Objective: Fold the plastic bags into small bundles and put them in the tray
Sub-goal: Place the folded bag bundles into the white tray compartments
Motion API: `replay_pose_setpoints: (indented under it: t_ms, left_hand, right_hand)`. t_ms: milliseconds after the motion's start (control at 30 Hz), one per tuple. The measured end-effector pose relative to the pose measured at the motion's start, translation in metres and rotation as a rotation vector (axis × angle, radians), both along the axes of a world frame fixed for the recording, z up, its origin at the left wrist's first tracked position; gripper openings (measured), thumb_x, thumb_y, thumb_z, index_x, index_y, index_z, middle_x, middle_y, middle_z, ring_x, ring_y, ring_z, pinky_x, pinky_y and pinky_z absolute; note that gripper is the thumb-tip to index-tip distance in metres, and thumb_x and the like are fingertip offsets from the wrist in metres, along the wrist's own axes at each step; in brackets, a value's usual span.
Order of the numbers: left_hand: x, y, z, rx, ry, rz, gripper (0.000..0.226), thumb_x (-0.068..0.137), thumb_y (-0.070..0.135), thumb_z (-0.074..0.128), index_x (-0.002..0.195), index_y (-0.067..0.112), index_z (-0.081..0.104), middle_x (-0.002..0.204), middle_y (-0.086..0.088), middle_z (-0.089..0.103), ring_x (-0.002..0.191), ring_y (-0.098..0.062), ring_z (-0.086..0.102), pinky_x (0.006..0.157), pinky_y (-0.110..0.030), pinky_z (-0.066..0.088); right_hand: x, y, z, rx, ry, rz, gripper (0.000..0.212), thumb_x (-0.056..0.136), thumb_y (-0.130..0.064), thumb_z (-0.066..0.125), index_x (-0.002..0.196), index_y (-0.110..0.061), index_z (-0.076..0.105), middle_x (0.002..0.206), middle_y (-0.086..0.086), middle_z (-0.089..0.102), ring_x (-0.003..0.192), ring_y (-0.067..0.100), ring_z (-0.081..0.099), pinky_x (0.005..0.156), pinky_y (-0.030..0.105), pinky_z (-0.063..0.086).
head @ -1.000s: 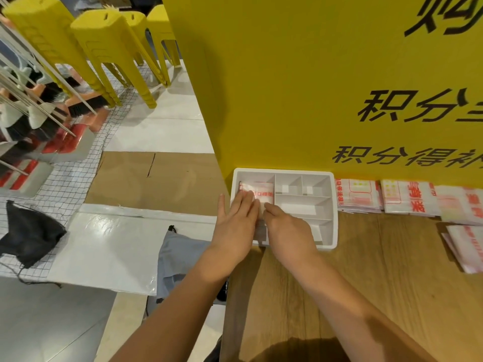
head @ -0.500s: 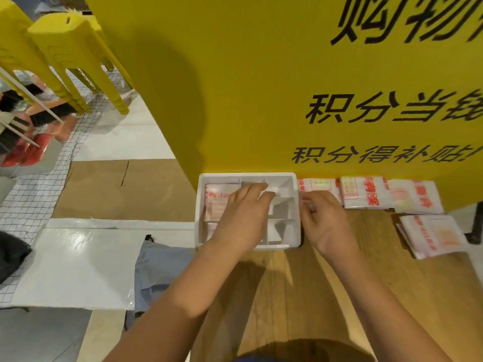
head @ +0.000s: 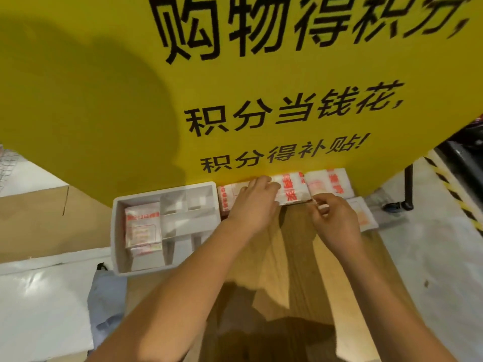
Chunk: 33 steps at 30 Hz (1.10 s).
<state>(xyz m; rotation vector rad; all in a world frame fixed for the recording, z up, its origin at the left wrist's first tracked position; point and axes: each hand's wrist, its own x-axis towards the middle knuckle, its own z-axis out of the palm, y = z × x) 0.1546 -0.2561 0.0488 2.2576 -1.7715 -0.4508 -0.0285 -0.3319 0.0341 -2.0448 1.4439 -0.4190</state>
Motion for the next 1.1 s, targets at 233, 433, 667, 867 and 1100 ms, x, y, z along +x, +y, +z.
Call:
replay_pose_setpoints:
  t_ms: [233,433,667,867,1100]
  left_hand:
    - [-0.018,-0.040,-0.013,0.003,-0.039,0.050,0.050,0.093,0.015,0.063,0.141,0.018,0.047,0.142,-0.005,0.045,0.132,-0.025,0.038,0.107,-0.040,0.036]
    - [-0.030,-0.049,-0.020,0.039,-0.105,0.117,0.067,0.085,0.017,0.073,0.145,0.019,0.040,0.138,-0.007,0.044,0.129,-0.029,0.039,0.106,-0.039,0.032]
    - [-0.037,-0.049,-0.020,0.009,-0.164,0.151,0.072,0.083,0.014,0.076,0.146,0.016,0.041,0.133,-0.009,0.044,0.125,-0.030,0.043,0.103,-0.038,0.031]
    - [-0.045,-0.037,-0.018,-0.016,-0.007,0.152,0.053,0.086,-0.006,0.064,0.134,0.012,0.051,0.133,-0.011,0.038,0.105,-0.033,0.055,0.074,-0.041,0.052]
    - [-0.057,0.009,-0.001,-0.190,0.338,0.273,0.024,0.098,0.022,0.060,0.120,0.017,0.052,0.115,0.003,0.061,0.103,-0.012,0.061,0.075,-0.026,0.050]
  right_hand:
    - [-0.072,-0.044,-0.007,-0.063,0.067,-0.134,0.036,0.088,-0.027,0.071,0.121,-0.015,0.063,0.117,0.014,0.062,0.102,0.032,0.061,0.080,0.044,0.053]
    - [-0.104,-0.065,-0.022,0.173,0.170,-0.152,0.072,0.083,-0.042,0.076,0.140,-0.010,0.046,0.131,0.017,0.055,0.117,0.036,0.054,0.091,0.046,0.050]
    - [-0.109,-0.069,-0.031,0.219,0.085,-0.144,0.067,0.077,-0.034,0.083,0.133,-0.011,0.053,0.121,0.012,0.057,0.109,0.030,0.056,0.083,0.037,0.047]
    - [-0.115,-0.066,-0.041,0.270,0.021,-0.064,0.043,0.075,-0.035,0.083,0.114,-0.021,0.069,0.104,0.007,0.068,0.088,0.020,0.066,0.077,0.037,0.057]
    - [-0.109,-0.050,-0.014,0.261,0.008,0.070,0.029,0.091,-0.037,0.069,0.117,-0.027,0.065,0.109,-0.005,0.068,0.097,0.018,0.064,0.080,0.034,0.051]
